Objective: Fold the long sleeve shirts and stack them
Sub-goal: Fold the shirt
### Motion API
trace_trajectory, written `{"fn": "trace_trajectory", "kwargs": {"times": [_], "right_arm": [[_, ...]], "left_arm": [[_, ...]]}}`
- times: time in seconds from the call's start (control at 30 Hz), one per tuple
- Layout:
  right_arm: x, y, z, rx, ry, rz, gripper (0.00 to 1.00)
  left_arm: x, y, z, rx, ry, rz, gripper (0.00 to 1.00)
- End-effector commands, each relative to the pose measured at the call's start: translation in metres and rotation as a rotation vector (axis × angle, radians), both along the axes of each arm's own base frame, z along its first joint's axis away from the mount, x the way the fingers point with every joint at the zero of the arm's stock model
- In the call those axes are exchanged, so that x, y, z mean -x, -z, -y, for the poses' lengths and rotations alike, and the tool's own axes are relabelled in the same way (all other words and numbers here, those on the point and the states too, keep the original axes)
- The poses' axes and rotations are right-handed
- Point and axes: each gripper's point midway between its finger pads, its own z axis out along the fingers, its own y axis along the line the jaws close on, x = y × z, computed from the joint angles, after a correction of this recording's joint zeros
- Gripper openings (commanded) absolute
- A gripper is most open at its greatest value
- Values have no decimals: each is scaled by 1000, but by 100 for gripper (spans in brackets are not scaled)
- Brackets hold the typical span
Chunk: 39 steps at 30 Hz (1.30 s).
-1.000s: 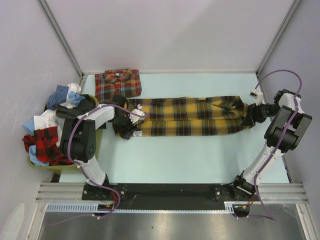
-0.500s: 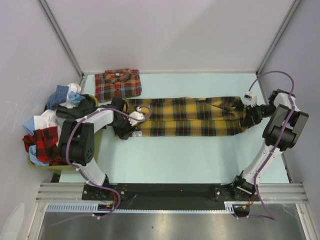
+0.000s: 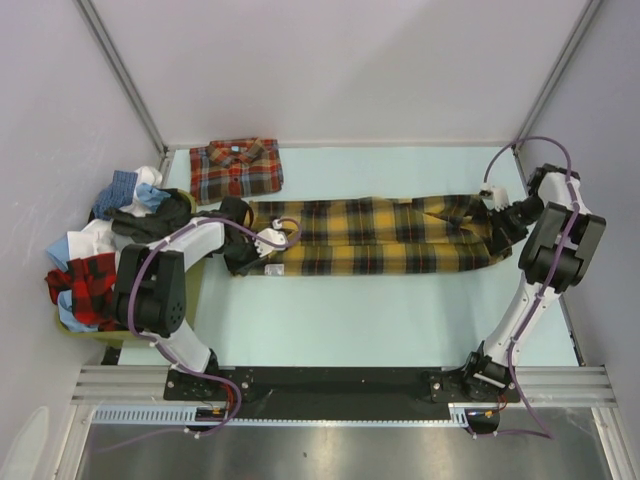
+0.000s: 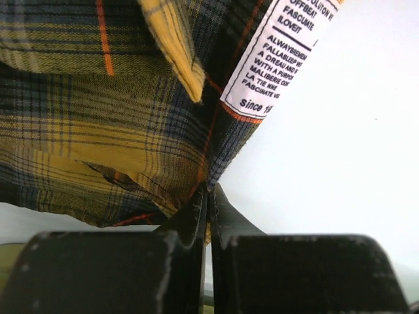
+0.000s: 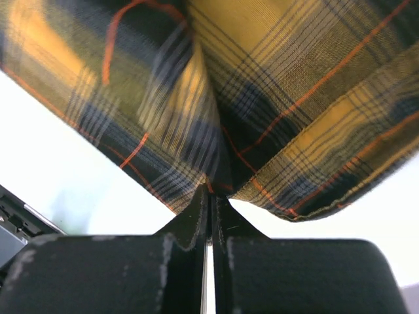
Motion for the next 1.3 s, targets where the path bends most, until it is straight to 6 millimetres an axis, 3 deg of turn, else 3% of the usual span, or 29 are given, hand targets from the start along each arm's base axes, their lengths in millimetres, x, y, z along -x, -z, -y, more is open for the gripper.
{"fn": "trace_trajectory", "kwargs": {"times": [0.0,0.17,0.2,0.27,0.37,0.43,0.47,0.53,0.57,0.6,0.67,0.7,0.77,0.8,0.83,0.87,0.9,0.93,0.97,1.0,1.1,1.27], "right_arm": [[7,34,12,125,62,-105,0],[-5,50,32,232,128,-80,0],[-9,52,41,260,145,-79,0],[-30,58,54,294,164,-36,0],[-68,68,70,352,184,30,0],[-91,69,70,372,198,69,0],[-100,69,69,373,204,88,0],[-120,58,72,378,225,146,9],[-122,53,74,371,244,157,26],[-126,39,75,361,257,191,35],[-120,22,82,329,295,207,54],[-118,12,82,299,318,222,58],[-107,-12,81,250,364,229,66],[-100,-20,84,199,434,224,67],[-93,-30,82,173,467,221,68],[-88,-33,80,141,503,208,71],[-82,-37,75,83,558,185,72],[-73,-35,71,53,601,157,73],[-69,-34,67,23,634,140,76],[-68,-33,64,-30,710,117,76],[-59,-21,46,-130,800,41,77],[-46,12,21,-161,828,-52,74]], "left_arm": [[12,-11,-1,-12,46,-31,1],[33,-14,13,-7,107,-49,0],[45,-10,18,-17,139,-72,0],[57,-10,24,-21,168,-75,0],[91,-6,44,9,233,-147,0],[116,-8,59,17,299,-191,0],[123,-11,67,37,325,-203,4],[141,-26,85,92,392,-240,26],[142,-33,90,110,405,-243,34],[136,-51,99,151,403,-233,41],[117,-68,106,194,368,-216,47],[86,-90,110,238,308,-155,50],[50,-91,113,261,196,-175,51],[13,-106,110,286,137,-112,51],[-5,-107,107,287,81,-103,52],[-23,-94,105,275,39,-124,52],[-52,-102,103,287,9,-57,54],[-66,-97,97,249,-30,-40,55],[-76,-75,96,217,-48,-77,56],[-89,-77,96,209,-50,-56,58],[-104,-48,90,171,-74,-100,59],[-110,-24,74,136,-108,-137,56]]}}
